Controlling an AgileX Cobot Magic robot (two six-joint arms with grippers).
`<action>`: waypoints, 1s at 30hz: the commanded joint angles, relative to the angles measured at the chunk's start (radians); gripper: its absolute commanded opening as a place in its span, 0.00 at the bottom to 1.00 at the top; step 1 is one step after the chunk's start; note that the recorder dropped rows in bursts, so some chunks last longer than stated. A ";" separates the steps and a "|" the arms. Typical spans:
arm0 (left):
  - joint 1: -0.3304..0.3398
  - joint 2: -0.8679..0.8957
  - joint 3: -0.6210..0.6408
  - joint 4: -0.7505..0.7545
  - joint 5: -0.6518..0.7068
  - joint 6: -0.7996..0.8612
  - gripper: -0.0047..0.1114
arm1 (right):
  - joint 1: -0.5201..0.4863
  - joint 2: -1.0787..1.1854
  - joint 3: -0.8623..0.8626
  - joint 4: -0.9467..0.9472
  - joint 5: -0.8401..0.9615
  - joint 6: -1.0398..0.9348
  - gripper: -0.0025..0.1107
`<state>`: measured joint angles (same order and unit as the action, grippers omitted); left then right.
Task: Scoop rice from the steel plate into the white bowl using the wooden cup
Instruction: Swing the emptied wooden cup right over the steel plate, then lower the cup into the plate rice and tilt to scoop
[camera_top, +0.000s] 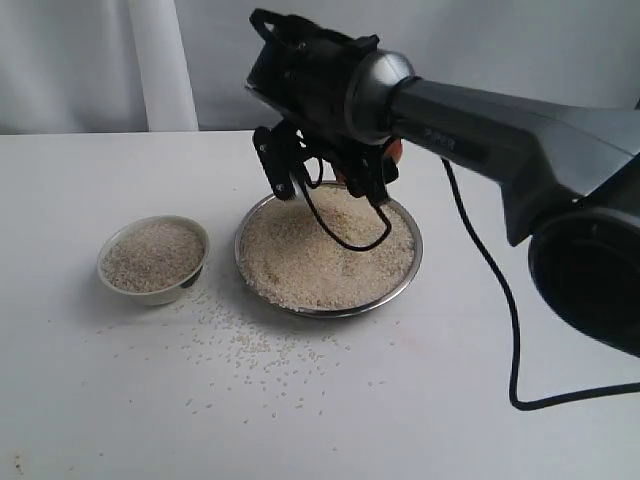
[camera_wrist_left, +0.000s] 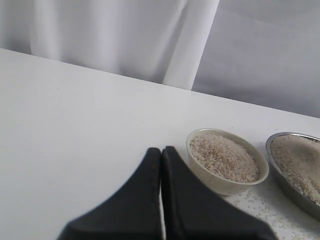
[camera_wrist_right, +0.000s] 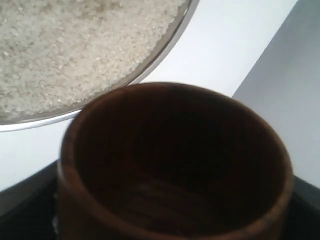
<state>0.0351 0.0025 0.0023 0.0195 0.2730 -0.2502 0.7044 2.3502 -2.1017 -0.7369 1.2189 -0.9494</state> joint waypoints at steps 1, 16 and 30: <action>-0.005 -0.003 -0.002 -0.002 -0.006 -0.004 0.04 | -0.026 0.027 -0.005 -0.072 0.002 -0.051 0.02; -0.005 -0.003 -0.002 -0.002 -0.006 -0.004 0.04 | -0.013 0.037 0.186 -0.207 -0.060 -0.068 0.02; -0.005 -0.003 -0.002 -0.002 -0.006 -0.004 0.04 | 0.013 0.153 0.186 -0.371 -0.134 0.062 0.02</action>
<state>0.0351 0.0025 0.0023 0.0195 0.2730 -0.2502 0.7072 2.4988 -1.9209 -1.1304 1.1234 -0.9048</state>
